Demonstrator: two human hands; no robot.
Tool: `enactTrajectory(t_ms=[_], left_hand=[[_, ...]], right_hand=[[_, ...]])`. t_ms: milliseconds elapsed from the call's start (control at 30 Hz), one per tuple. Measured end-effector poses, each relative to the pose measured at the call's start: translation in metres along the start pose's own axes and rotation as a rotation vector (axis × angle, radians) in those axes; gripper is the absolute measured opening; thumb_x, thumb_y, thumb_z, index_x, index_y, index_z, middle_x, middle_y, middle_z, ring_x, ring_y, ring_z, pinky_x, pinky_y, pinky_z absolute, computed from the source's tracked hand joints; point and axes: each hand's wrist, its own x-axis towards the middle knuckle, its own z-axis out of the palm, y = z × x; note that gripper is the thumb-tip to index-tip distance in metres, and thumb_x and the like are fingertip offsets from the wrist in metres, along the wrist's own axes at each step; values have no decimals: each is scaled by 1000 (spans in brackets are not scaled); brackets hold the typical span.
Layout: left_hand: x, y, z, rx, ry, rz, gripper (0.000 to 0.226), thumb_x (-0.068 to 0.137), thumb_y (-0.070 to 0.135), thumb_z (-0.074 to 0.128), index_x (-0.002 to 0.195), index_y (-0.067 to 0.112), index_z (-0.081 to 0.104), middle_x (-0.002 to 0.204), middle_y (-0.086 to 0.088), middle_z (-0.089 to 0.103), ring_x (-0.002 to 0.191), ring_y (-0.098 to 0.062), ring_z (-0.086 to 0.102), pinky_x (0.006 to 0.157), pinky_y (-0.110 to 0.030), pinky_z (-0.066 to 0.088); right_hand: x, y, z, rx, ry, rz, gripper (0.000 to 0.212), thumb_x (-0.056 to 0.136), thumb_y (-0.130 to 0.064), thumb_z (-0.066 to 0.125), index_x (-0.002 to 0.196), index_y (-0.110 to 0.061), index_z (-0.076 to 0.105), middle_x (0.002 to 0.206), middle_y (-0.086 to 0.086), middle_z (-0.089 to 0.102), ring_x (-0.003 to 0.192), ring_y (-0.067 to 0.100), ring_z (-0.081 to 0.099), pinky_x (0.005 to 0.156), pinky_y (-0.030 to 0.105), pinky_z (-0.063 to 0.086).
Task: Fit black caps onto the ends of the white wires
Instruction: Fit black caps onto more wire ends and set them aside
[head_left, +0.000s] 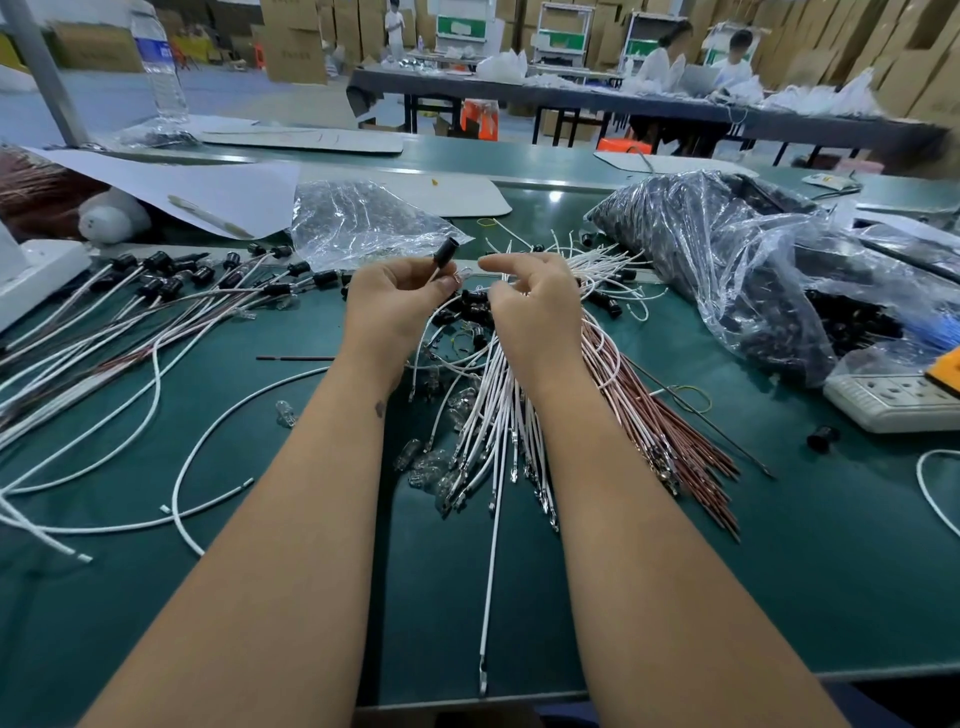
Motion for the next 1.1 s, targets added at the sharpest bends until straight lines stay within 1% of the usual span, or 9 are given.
enactTrajectory(t_ms=[100,167,200,300,400,567,733,967,1100], left_hand=[[0,0,0,10,-31,19,10,84,3,70,93,8,72,76,1,69,58,6,59,57,-6,43],[-1,1,1,8,-60,28,11,84,3,70,92,10,72,81,-3,71,72,-3,66,71,-13,52],[-1,1,1,15,-68,27,11,84,3,69,90,12,72,84,-4,72,76,-5,67,75,-15,52],[-1,2,0,26,-67,-17,18,88,4,58,87,18,70,86,0,70,66,3,58,67,-12,45],[-1,2,-1,-9,-101,-50,22,94,9,48,90,16,69,86,-3,69,61,-4,45,64,-20,38],[-4,2,3,150,-119,48,20,96,11,53,86,16,69,86,-7,69,79,-11,58,78,-25,46],[-3,0,3,221,-122,83,21,96,12,55,81,16,69,74,2,64,58,6,50,56,-5,39],[-4,0,2,244,-120,104,20,95,10,55,81,13,69,63,6,58,45,6,44,46,-4,31],[-4,-1,0,274,-122,103,20,95,10,55,79,13,68,66,1,59,46,4,43,48,-6,33]], right_hand=[[0,-2,1,27,-70,-28,16,90,-16,64,105,-12,70,89,-2,65,79,10,61,74,25,52],[-1,-1,2,9,-80,-35,8,90,-16,65,98,-16,69,77,-6,64,71,8,60,69,26,54],[0,-1,2,17,-63,-27,7,90,-14,65,95,-17,69,75,-8,63,70,6,60,69,24,53],[3,2,0,156,4,76,10,90,-8,63,89,-17,66,80,-5,64,73,7,59,72,23,52],[5,1,-5,381,35,197,14,91,-6,61,85,-19,65,84,2,65,77,13,59,74,26,53],[5,-2,-8,564,37,247,14,92,-3,59,87,-13,66,81,3,64,74,12,60,67,18,51],[5,-2,-8,542,28,235,11,91,-2,60,88,-11,66,81,6,64,73,13,58,67,19,51],[6,0,-7,520,38,225,13,91,-2,60,87,-13,66,82,5,64,75,13,59,69,22,51],[6,2,-5,436,26,183,14,90,-3,61,86,-15,66,84,4,65,78,14,60,75,25,52]])
